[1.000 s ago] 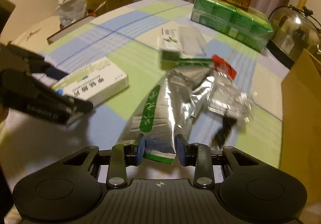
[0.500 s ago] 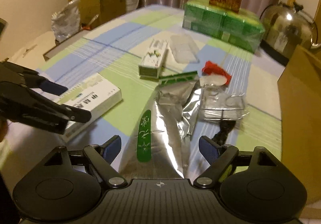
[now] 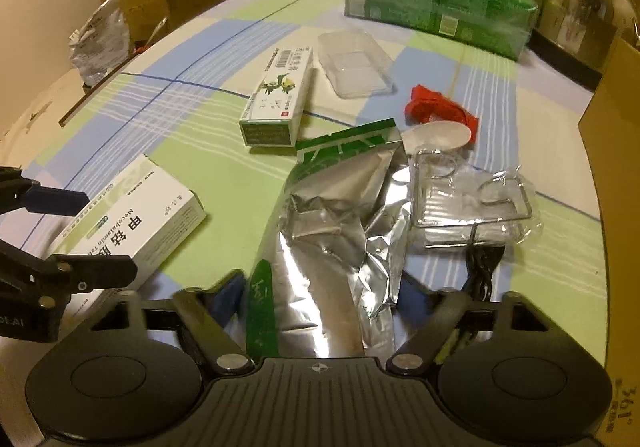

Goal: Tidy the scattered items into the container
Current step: 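Lift and carry the medicine box and foil pouch toward the cardboard box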

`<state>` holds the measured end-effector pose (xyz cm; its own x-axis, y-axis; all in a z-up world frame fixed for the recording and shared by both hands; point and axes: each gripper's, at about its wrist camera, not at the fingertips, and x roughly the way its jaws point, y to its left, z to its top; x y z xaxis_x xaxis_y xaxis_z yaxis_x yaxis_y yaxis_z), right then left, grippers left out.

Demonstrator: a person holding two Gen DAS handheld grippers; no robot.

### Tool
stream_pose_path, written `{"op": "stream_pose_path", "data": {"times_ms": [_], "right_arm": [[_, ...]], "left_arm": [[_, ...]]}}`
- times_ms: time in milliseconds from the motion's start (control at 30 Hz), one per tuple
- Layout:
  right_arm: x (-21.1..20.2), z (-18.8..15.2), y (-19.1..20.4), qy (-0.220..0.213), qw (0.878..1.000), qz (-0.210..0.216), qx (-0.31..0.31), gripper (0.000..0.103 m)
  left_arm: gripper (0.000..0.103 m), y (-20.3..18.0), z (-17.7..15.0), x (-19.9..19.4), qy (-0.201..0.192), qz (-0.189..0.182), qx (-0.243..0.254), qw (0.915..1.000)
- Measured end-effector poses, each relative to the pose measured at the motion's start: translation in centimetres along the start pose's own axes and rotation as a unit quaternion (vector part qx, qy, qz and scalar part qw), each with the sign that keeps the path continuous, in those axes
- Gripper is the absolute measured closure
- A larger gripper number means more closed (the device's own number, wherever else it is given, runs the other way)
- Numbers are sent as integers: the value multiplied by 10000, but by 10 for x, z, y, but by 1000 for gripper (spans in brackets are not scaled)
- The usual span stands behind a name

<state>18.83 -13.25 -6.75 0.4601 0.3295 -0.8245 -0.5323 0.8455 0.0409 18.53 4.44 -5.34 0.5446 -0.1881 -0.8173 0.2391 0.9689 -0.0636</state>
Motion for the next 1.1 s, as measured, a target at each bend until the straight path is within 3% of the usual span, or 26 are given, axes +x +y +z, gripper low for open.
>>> {"op": "stream_pose_path", "data": {"times_ms": [200,633,733,867,1100], "right_arm": [[-19,-12,-3,111,9999,108,32,48],[-78,-89,-17,262,9996,-72,-119,47],[-85,-99,-18,201,9997,-89,-61,44],[-88,-102,-23,137,9998,-70,147,32],[-85,-95,-25,147,9996,-79,226,30]], "left_arm": [[35,-9,2,7,162,68,162,9997],[36,-59,-39,-21,498,-150,766,9957],[32,-66,-42,-20,542,-76,849,9949],[31,-68,-42,-17,600,-7,854,9945],[30,-71,-36,-13,622,43,888,9941]]}}
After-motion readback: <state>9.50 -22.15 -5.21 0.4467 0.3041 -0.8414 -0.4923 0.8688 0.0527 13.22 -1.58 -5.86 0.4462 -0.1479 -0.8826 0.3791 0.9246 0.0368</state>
